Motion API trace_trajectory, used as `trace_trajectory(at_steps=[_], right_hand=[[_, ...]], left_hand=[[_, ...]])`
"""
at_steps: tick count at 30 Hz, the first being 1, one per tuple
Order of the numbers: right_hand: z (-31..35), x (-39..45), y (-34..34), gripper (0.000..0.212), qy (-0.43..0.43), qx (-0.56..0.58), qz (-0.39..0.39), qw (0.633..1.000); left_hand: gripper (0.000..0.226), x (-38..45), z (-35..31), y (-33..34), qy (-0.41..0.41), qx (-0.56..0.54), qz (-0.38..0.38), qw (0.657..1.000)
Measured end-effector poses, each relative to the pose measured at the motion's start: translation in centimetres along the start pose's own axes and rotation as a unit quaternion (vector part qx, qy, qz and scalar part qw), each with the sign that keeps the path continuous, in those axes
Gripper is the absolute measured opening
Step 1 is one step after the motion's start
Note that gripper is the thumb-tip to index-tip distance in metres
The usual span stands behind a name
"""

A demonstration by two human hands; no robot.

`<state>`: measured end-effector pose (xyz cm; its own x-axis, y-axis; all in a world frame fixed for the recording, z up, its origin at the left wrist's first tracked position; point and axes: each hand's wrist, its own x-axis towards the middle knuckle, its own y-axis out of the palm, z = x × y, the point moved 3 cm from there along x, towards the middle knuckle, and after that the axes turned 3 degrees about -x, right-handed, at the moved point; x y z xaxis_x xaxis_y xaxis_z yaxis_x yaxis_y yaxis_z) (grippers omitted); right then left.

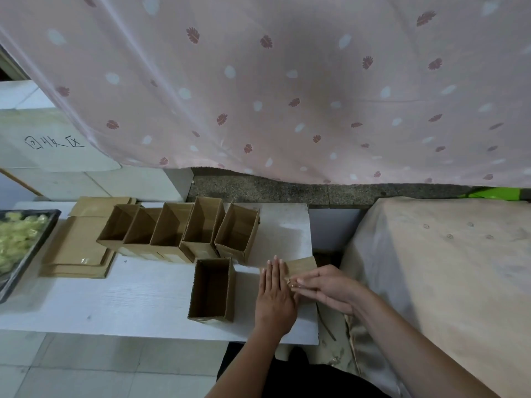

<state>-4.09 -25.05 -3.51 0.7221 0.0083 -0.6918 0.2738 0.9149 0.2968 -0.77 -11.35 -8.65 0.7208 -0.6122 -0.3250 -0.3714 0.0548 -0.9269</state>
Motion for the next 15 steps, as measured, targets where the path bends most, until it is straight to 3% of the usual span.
trace_trajectory(at_steps=[4, 8, 15], right_hand=[[0.0, -0.2, -0.6, 0.018, -0.036, -0.146, -0.085, 0.985], [0.8, 0.0, -1.2, 0.016, -0.100, -0.412, -0.180, 0.887], [1.9, 0.1, -1.5, 0.015, -0.113, -0.431, -0.181, 0.877]], left_hand=[[0.079, 0.1, 0.1, 0.1, -0.011, -0.013, -0.009, 1.000], [0.082, 0.1, 0.2, 0.3, -0.018, -0.025, -0.021, 0.999], [0.079, -0.1, 0.2, 0.3, -0.017, -0.029, -0.028, 0.999]])
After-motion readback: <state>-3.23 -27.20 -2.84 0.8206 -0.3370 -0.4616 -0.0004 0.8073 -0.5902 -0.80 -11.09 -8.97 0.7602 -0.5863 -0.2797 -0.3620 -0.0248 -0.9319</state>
